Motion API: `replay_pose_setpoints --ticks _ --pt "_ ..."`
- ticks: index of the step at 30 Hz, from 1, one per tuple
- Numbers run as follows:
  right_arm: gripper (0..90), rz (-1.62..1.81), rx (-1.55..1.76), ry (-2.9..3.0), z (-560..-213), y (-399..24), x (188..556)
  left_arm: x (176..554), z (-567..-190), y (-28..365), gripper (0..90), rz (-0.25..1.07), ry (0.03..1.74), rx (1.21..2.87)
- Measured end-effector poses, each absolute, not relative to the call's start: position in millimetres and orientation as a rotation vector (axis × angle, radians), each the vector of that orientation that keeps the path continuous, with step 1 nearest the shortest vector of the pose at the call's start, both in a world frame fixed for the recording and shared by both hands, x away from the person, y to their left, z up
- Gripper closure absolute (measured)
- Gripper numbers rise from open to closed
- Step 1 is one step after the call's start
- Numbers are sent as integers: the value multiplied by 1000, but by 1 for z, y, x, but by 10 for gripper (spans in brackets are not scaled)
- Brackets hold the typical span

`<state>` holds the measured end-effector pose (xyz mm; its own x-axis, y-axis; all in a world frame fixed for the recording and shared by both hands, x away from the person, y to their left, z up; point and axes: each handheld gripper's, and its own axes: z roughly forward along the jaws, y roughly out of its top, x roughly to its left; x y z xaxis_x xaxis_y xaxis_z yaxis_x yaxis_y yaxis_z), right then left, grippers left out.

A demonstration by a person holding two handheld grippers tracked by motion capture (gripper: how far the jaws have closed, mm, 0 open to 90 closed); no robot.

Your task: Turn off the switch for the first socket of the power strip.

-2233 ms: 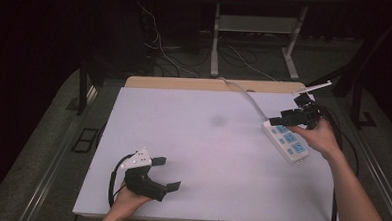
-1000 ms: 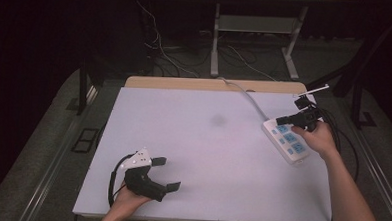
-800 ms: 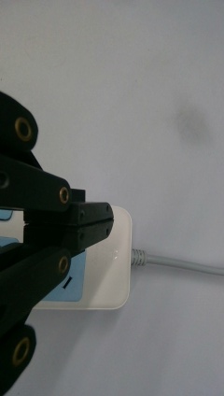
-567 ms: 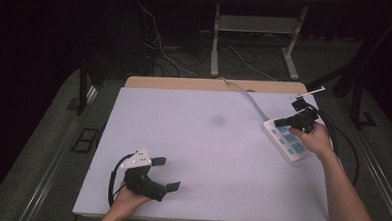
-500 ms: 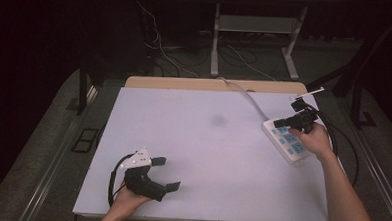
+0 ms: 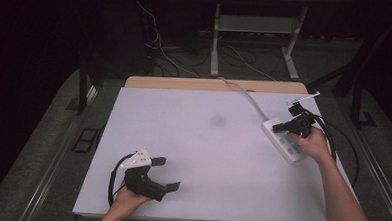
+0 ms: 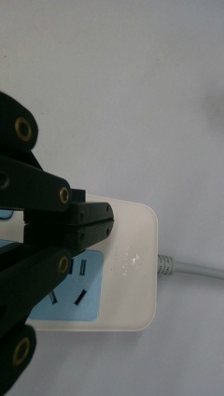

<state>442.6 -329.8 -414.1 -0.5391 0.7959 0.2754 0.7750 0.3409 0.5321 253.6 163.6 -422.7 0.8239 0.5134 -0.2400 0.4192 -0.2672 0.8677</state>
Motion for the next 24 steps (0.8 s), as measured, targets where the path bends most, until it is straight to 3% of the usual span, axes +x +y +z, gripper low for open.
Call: replay_pose_setpoints --ticks 24 --pt "900 1044 1485 2533 -419 -334 441 251 -423 162 0 107 700 1897"
